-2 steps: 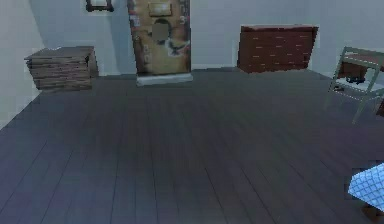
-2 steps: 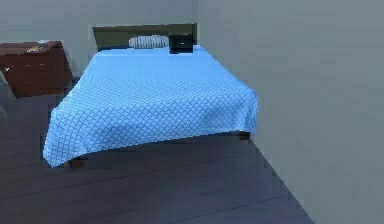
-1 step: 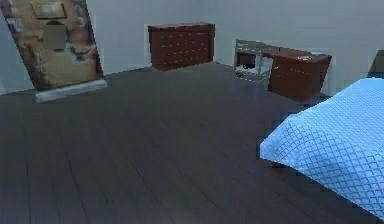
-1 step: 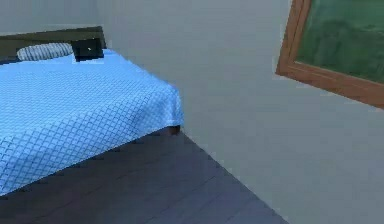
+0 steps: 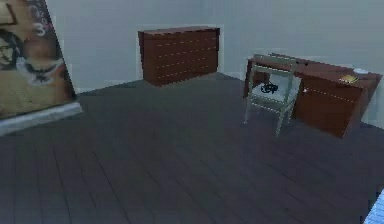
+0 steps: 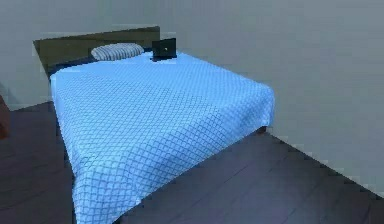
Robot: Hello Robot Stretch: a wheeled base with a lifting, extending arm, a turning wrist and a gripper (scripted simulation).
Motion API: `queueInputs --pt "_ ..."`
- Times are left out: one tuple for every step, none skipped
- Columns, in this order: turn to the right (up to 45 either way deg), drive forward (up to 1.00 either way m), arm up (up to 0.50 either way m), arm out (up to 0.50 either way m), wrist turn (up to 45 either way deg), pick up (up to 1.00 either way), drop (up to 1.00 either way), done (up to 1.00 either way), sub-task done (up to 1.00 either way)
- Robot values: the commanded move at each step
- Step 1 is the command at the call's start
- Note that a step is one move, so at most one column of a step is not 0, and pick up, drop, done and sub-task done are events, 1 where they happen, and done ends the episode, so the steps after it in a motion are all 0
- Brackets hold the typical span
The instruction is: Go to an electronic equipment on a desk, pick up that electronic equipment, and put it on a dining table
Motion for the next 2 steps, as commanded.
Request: queueInputs --pt "0.0 0.4 0.0 0.0 0.0 0.0 0.0 0.0 0.0" --pt "9.0 0.0 0.0 0.0 0.0 0.0 0.0 0.0 0.0"
